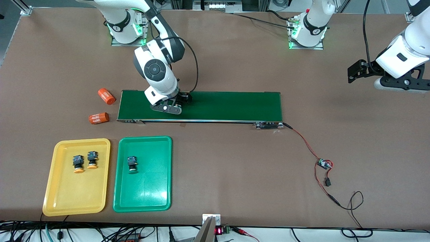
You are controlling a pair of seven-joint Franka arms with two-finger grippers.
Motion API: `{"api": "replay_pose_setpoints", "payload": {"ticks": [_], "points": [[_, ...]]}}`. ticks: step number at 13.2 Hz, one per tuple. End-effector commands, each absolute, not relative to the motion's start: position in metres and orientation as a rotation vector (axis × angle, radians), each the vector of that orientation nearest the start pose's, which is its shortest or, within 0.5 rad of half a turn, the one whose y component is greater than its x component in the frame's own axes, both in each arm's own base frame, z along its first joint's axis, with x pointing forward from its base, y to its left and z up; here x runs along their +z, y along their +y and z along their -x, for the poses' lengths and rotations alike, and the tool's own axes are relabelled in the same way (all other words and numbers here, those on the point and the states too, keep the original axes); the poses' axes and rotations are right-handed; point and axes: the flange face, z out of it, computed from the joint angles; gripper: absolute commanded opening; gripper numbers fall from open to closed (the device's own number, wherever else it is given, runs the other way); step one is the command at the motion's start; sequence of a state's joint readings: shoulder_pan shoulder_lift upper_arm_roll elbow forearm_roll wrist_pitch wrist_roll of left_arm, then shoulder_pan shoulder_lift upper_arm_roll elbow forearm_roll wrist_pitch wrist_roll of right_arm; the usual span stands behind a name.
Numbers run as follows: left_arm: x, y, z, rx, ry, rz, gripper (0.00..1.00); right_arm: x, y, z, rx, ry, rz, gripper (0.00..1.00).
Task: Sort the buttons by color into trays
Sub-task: 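Grasp the second green button on the belt with the right gripper, then carry the green button into the green tray and open the right gripper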
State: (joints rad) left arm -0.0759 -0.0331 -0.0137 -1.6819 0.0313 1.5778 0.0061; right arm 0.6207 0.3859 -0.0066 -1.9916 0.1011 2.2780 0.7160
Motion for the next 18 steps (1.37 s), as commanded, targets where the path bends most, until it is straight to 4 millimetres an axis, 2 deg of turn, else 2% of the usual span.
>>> {"api": "replay_pose_setpoints", "payload": {"ticks": [1, 2, 3, 4, 5, 6, 7, 10, 12, 14, 16, 18], "points": [[0.599, -0.045, -0.536, 0.108, 0.177, 3.082, 1.0, 0.251, 0.346, -0.486, 0.186, 0.305, 3.118, 1.0], [0.599, -0.045, -0.536, 0.108, 0.177, 3.082, 1.0, 0.25, 0.345, -0.486, 0.186, 0.309, 3.117, 1.0], [0.599, -0.045, -0.536, 0.108, 0.177, 3.082, 1.0, 0.249, 0.343, -0.486, 0.19, 0.312, 3.118, 0.91], [0.599, -0.045, -0.536, 0.108, 0.177, 3.082, 1.0, 0.25, 0.343, -0.486, 0.194, 0.314, 3.119, 0.64], [0.599, -0.045, -0.536, 0.108, 0.177, 3.082, 1.0, 0.249, 0.341, -0.485, 0.201, 0.321, 3.12, 0.48], [0.598, -0.044, -0.536, 0.111, 0.175, 3.083, 1.0, 0.247, 0.34, -0.483, 0.207, 0.319, 3.123, 0.38], [0.599, -0.045, -0.536, 0.108, 0.177, 3.082, 1.0, 0.247, 0.34, -0.483, 0.207, 0.319, 3.123, 0.32], [0.599, -0.045, -0.536, 0.108, 0.177, 3.082, 1.0, 0.251, 0.34, -0.484, 0.201, 0.309, 3.121, 0.18], [0.599, -0.045, -0.536, 0.108, 0.177, 3.082, 1.0, 0.259, 0.339, -0.494, 0.173, 0.292, 3.11, 0.14], [0.599, -0.045, -0.536, 0.108, 0.177, 3.082, 1.0, 0.276, 0.335, -0.516, 0.106, 0.227, 3.096, 0.14], [0.598, -0.044, -0.536, 0.111, 0.175, 3.083, 1.0, 0.295, 0.318, -0.554, 0.025, 0.086, 3.074, 0.14], [0.599, -0.044, -0.536, 0.109, 0.175, 3.083, 1.0, 0.303, 0.304, -0.586, -0.034, -0.002, 3.062, 0.14]]}}
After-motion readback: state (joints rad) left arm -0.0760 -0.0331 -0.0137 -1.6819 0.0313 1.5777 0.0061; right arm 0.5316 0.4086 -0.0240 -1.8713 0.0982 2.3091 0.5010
